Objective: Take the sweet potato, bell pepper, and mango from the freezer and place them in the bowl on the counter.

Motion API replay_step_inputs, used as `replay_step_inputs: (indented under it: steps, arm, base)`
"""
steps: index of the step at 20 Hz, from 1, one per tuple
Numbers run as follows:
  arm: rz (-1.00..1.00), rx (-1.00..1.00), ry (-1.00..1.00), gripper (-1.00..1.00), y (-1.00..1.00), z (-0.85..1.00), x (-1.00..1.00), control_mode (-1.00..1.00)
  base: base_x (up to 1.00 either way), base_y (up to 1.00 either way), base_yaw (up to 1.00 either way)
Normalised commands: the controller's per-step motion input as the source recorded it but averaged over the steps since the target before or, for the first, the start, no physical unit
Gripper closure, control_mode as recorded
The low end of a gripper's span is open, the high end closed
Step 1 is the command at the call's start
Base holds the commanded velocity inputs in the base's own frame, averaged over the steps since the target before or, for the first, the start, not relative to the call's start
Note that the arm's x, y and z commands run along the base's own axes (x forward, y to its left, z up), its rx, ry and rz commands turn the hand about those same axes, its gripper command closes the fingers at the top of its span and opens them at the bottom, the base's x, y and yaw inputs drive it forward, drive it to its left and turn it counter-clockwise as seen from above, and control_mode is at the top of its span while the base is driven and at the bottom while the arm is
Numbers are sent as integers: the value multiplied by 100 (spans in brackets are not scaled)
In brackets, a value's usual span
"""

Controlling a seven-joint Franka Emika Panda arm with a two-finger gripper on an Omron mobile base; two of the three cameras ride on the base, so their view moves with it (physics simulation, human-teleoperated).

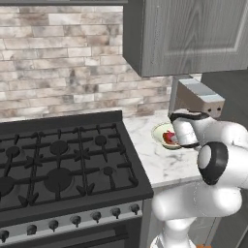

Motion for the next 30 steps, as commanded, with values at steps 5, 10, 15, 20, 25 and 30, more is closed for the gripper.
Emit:
replay_step_inputs:
  steps: [5, 10, 15, 20, 25, 30]
  arm:
    - [-17, 0, 1, -100, 1, 44, -55, -100]
    - [-17, 0, 7, -100, 3, 56, -44, -100]
    - [-17, 0, 13, -100, 0, 97, -25, -100]
    - [-10, 0, 15, -100, 0, 100, -48, -100]
    - [-6, 2, 10, -100, -12, 100, -67, -100]
    - [-5, 9, 11, -100, -10, 99, -87, -100]
  base:
    - [0, 0, 0]
    - [0, 0, 0]
    - [0, 0, 0]
    - [0, 0, 0]
    - [0, 0, 0]
    - [0, 0, 0]
